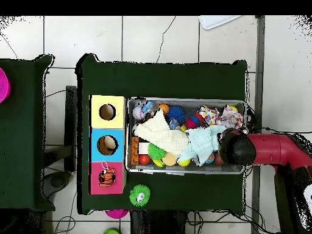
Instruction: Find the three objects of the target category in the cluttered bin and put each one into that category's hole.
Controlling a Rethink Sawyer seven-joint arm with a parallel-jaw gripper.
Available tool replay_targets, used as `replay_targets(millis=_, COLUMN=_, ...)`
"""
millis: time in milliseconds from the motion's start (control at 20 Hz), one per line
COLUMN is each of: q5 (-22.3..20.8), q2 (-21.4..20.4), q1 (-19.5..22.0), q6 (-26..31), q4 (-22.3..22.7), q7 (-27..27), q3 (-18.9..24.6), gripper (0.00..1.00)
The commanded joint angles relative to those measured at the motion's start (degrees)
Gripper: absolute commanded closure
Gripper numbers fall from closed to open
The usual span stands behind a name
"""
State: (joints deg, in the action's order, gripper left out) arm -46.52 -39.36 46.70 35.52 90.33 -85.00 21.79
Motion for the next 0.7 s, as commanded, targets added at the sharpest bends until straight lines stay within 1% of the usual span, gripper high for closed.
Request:
replay_targets(millis=50, q5=-3.5, q2=1.1, q1=0.2, q6=6.0, q4=-2.4, q7=17.6, q3=3.5, gripper=1.0)
replay_targets(millis=300, q5=-4.0, q2=1.1, q1=-0.8, q6=5.7, q4=-2.6, q7=16.7, q3=3.0, gripper=1.0)
replay_targets(millis=350, q5=-3.9, q2=1.1, q1=-0.9, q6=5.4, q4=-2.7, q7=15.7, q3=2.7, gripper=0.0)
replay_targets(millis=450, q5=-4.1, q2=1.1, q1=-1.4, q6=4.6, q4=-2.8, q7=13.7, q3=2.1, gripper=0.0)
replay_targets(millis=500, q5=-3.6, q2=1.2, q1=-1.2, q6=4.4, q4=-2.6, q7=13.4, q3=2.4, gripper=0.0)
replay_targets(millis=550, q5=-3.9, q2=1.2, q1=-1.1, q6=4.0, q4=-2.2, q7=14.7, q3=3.1, gripper=0.0)
replay_targets(millis=600, q5=-3.6, q2=1.2, q1=-1.4, q6=4.9, q4=-2.2, q7=14.3, q3=2.7, gripper=0.0)
replay_targets(millis=700, q5=-2.9, q2=1.0, q1=-1.7, q6=4.9, q4=-1.8, q7=12.6, q3=2.4, gripper=0.0)
